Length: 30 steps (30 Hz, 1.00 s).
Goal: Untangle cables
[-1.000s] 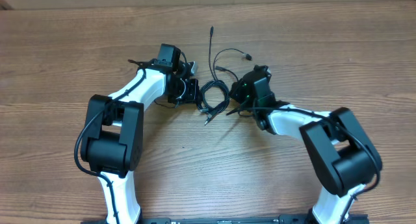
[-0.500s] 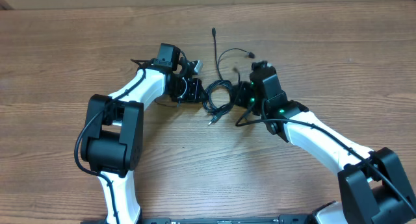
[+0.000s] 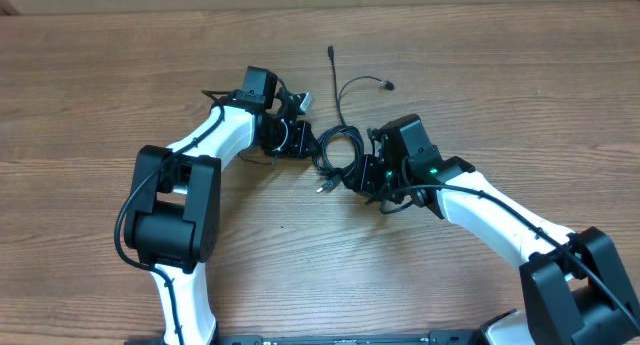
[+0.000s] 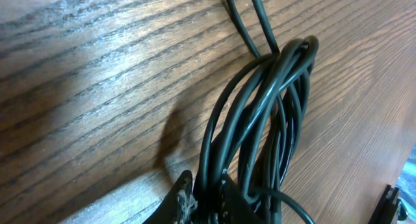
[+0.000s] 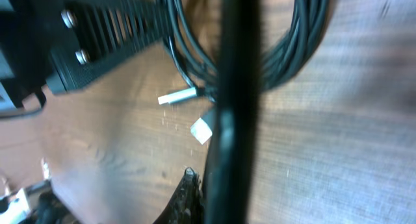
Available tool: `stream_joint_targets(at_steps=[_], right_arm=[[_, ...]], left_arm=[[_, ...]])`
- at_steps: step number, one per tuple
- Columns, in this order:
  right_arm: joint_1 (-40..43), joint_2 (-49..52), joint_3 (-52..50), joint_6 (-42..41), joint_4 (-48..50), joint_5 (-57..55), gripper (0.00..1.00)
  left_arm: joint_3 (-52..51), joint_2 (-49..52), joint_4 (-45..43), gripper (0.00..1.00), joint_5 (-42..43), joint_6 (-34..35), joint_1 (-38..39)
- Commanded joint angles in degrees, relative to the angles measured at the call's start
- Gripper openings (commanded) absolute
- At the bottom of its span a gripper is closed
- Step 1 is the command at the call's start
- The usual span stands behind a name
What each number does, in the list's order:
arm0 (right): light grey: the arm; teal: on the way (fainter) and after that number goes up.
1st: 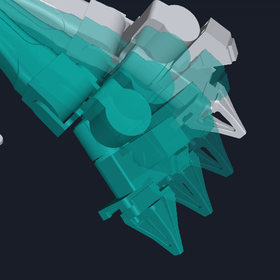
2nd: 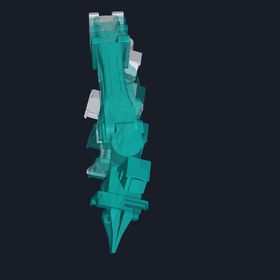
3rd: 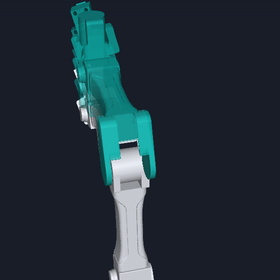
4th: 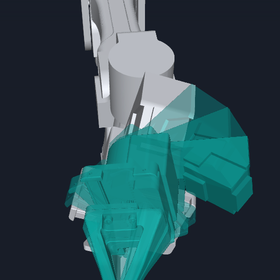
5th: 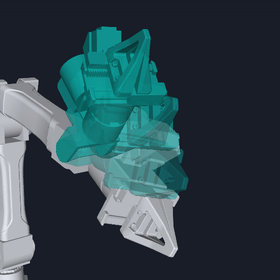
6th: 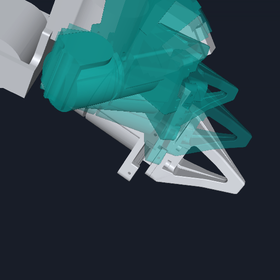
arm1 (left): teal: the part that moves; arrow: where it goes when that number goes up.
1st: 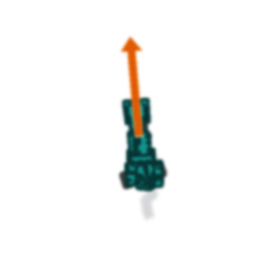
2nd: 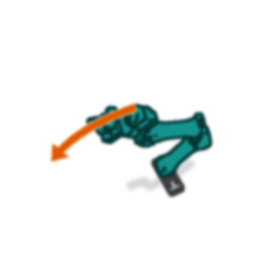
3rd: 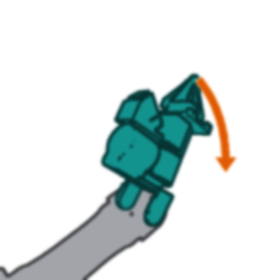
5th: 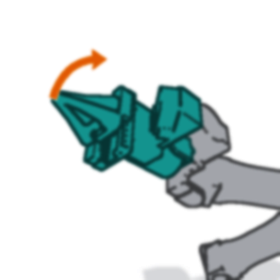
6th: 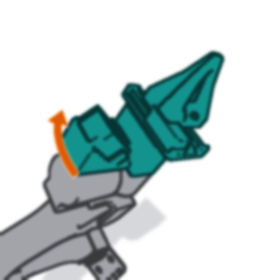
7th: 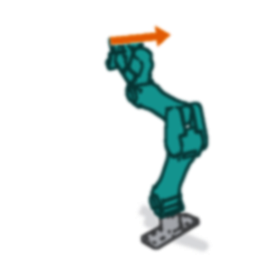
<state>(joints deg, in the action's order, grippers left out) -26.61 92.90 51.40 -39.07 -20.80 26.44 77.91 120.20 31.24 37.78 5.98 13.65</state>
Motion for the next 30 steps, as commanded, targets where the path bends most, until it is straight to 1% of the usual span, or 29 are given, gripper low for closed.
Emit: stream_joint_targets(at_steps=[1, 4, 9, 15, 18, 22, 26, 30], right_arm=[[-0.11, -0.33, 0.0, 2.08, 0.02, 8.11, 0.04], [-0.11, -0.33, 0.0, 2.6, 0.96, 10.82, 0.04], [-0.04, -0.31, 0.0, 3.61, 0.94, 10.03, 0.04], [0.98, -0.31, 0.0, 3.06, 1.4, 0.24, 0.04], [0.96, -0.2, 0.0, 2.91, 1.42, -4.48, 0.04], [0.94, 0.72, 0.0, 2.84, 3.48, -6.99, 0.04], [0.96, 1.7, 0.0, -2.38, 5.27, -11.89, 0.04], [0.94, 3.32, 0.0, -4.83, 9.09, -12.9, 0.04]], left_arm=[[-0.5, 1.22, -0.52, 0.12, 1.55, -1.03, 0.09], [-0.5, 1.22, -0.94, 0.11, 5.27, -4.09, 0.09], [-0.5, 1.18, -1.33, 0.12, 14.78, -10.23, -0.17], [-0.5, 1.18, -1.29, 0.13, 24.85, -12.96, -2.14], [-0.5, 1.18, -1.05, 0.12, 25.24, -12.98, -2.84], [-0.5, 1.18, -1.01, 0.12, 25.27, -12.85, -2.62], [-0.5, 1.18, -1.01, 0.12, 25.33, -12.87, -1.95], [-0.5, 1.18, -1.01, 0.12, 26.75, -12.87, -1.77]])
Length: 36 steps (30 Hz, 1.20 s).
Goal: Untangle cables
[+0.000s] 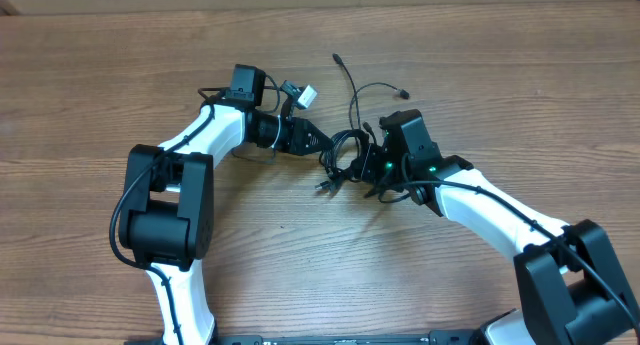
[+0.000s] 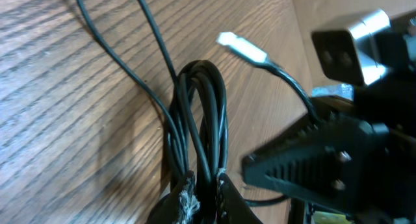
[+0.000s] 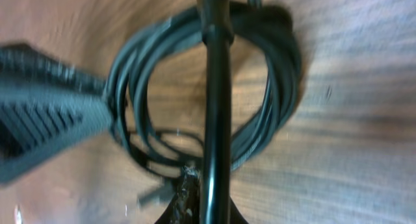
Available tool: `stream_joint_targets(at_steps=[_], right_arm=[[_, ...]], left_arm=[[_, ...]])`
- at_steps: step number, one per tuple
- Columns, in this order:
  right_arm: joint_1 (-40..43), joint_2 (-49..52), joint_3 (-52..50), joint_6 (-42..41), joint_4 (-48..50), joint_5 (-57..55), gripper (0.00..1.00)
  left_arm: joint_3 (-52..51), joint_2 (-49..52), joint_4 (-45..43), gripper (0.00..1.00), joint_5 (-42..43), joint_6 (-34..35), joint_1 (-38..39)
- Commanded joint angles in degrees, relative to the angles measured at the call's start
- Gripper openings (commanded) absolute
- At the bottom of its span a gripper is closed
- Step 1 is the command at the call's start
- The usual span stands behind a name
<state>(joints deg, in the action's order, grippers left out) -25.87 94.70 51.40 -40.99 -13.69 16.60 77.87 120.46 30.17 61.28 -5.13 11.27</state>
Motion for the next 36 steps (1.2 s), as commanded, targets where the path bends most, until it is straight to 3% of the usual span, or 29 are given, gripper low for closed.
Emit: stream_joint_targets(at_steps=[1, 6, 15, 22, 26, 28, 31, 33, 36], right_arm=[[0.09, 2.51, 0.0, -4.13, 3.39, -3.15, 0.04], [0.0, 7.82, 0.0, -8.26, 8.85, -3.08, 0.04], [0.0, 10.88, 0.0, -7.34, 16.33, -3.06, 0.06], [1.09, 10.86, 0.0, -0.46, 17.7, 0.24, 0.43], [3.98, 10.86, 0.04, -0.46, 19.96, 9.75, 0.59], [6.12, 10.75, 0.17, -0.46, 20.33, 13.97, 0.74], [12.37, 10.32, 0.24, -0.52, 20.94, 25.14, 0.84], [15.65, 10.32, 0.24, -0.52, 20.26, 31.61, 0.98], [18.51, 10.32, 0.24, 0.92, 14.49, 35.19, 1.0]], left_arm=[[-0.46, 0.92, 0.04, 0.12, 4.33, -1.77, 0.61], [-0.46, 0.92, 0.04, 0.13, 4.81, -1.75, 0.61], [-0.46, 0.92, 0.04, 0.15, 4.83, -1.75, 0.66], [-0.46, 0.92, 0.04, 0.18, 6.14, -1.79, 0.66], [-0.46, 0.92, 0.04, 0.21, 8.04, -2.64, 0.66], [-0.46, 0.92, 0.04, 0.24, 8.09, -2.64, 0.66], [-0.46, 0.92, 0.11, 0.28, 9.94, -3.5, 0.66], [-0.46, 0.92, 0.17, 0.29, 10.84, -4.0, 0.68], [-0.46, 0.92, 0.17, 0.29, 10.73, -4.09, 0.68]])
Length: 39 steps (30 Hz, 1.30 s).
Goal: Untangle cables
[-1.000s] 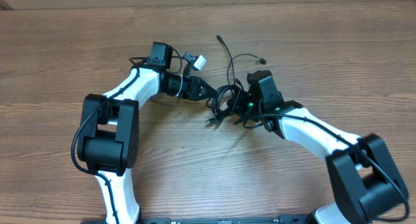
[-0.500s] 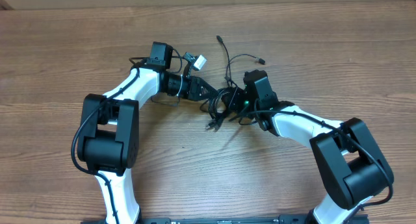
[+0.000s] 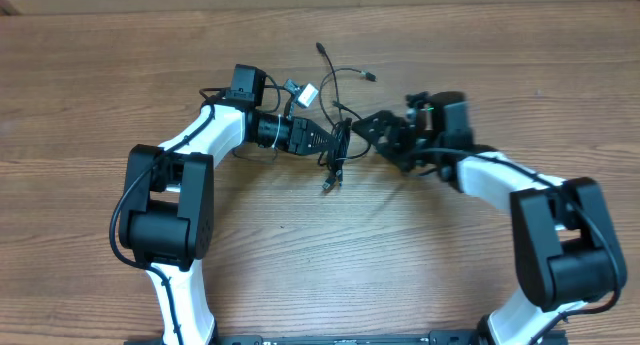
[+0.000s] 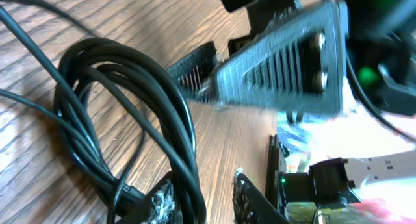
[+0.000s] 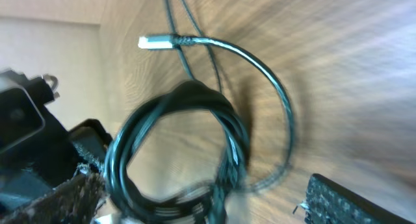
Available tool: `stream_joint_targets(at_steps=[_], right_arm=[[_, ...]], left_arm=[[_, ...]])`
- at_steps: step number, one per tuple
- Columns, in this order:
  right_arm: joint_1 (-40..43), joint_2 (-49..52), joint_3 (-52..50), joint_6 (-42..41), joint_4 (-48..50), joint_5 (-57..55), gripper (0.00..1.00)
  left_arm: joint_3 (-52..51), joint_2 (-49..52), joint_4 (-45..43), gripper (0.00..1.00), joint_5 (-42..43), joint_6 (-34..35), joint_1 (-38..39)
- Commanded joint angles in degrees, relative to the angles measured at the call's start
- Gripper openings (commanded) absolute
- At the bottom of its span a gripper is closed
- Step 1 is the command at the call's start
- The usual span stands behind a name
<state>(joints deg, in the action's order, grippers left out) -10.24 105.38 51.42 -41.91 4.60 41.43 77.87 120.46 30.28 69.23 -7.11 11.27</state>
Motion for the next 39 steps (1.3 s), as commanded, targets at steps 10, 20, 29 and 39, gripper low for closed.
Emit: stream_joint_targets(at_steps=[10, 20, 29, 39], right_arm=[[2.1, -0.37, 0.2, 18.03, -22.77, 1.7, 1.0], [2.1, -0.37, 0.2, 22.51, -21.14, 10.19, 1.0], [1.9, -0.37, 0.17, 23.08, -20.26, 11.72, 1.0], [-4.42, -0.37, 0.2, 26.97, -16.63, 3.82, 1.0]], left_arm=[[-0.46, 0.92, 0.55, 0.29, -1.77, -2.01, 0.68], [-0.46, 0.92, 1.62, 0.24, -5.2, -1.88, 0.66], [-0.39, 0.85, 2.03, 0.22, 7.15, -4.7, 0.98], [-0.39, 0.85, 1.14, 0.15, 2.38, -4.44, 1.95]])
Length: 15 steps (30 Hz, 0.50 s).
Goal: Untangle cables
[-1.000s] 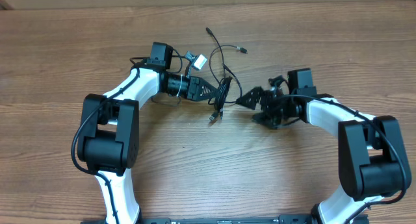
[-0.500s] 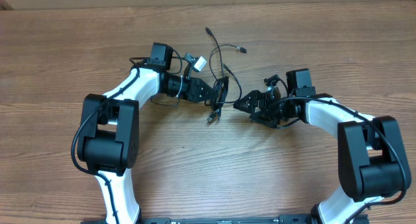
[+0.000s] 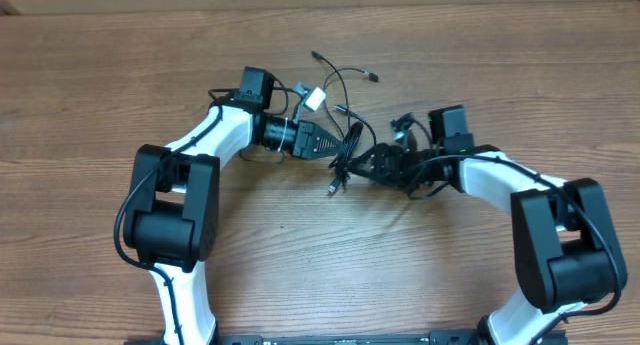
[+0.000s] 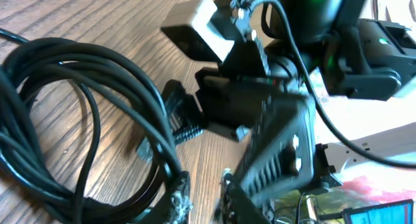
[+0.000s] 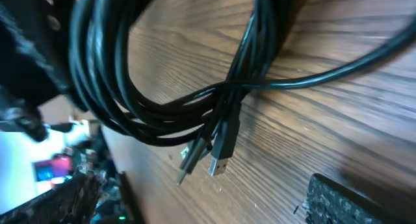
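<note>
A black cable bundle [image 3: 350, 145] stands coiled between my two grippers, and its coil [image 4: 71, 87] fills the left of the left wrist view. Two USB plugs [image 5: 221, 156] hang from it just above the wood. The left gripper [image 3: 335, 148] touches the coil with its left fingertip [image 4: 179, 185]. Its jaws stand close together with wood showing in the narrow gap, and a pinch does not show. The right gripper [image 3: 372, 165] is open wide just right of and below the bundle, holding nothing. Loose cable ends [image 3: 316, 57] trail toward the far side.
A white plug [image 3: 315, 98] on a thin lead lies just behind the left gripper. Another small connector [image 3: 372, 77] lies farther back. The wooden table [image 3: 120, 65] stretches on all sides. Both arms reach in from the near edge.
My right gripper has dropped from beside the bundle's upper right to its lower right, still open, now facing the hanging USB plugs. The left jaws have narrowed from clearly apart to nearly together.
At first both grippers were shut on the tangle, the left on the coil and the right on a thick strand. A second later they still held it. Then the right was open beside it and the left jaws apart. Now the right sits open under the coil.
</note>
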Available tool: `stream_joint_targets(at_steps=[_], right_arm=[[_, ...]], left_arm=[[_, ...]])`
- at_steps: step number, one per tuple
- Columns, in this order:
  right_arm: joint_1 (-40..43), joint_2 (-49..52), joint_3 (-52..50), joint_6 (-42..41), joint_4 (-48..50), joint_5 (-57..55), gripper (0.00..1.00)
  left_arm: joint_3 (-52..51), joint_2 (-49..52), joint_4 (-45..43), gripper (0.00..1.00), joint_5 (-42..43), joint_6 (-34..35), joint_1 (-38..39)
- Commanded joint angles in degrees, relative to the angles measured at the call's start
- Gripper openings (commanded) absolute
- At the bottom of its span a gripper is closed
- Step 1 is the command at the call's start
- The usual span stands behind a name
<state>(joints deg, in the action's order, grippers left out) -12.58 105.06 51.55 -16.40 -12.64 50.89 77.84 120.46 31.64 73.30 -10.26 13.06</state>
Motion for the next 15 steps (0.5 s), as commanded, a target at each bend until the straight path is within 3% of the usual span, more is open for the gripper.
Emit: stream_joint_targets(at_steps=[1, 5, 10, 15], right_arm=[[-2.71, -0.04, 0.07, 1.44, 0.63, -7.19, 1.0], [-4.61, -0.04, 0.07, -1.14, 0.81, -12.94, 0.95], [-4.66, -0.04, 0.07, -6.58, 2.21, -15.54, 0.94], [-4.66, -0.04, 0.07, -6.62, 2.47, -15.52, 0.95]], left_arm=[[-0.37, 0.85, -0.2, 0.14, -3.39, -1.29, 0.15], [-0.37, 0.85, -0.24, 0.12, -10.8, 2.75, 0.13], [-0.33, 0.85, -0.24, 0.14, -9.07, 2.99, 0.09], [-0.33, 0.85, -0.24, 0.15, -8.74, 2.99, 0.28]])
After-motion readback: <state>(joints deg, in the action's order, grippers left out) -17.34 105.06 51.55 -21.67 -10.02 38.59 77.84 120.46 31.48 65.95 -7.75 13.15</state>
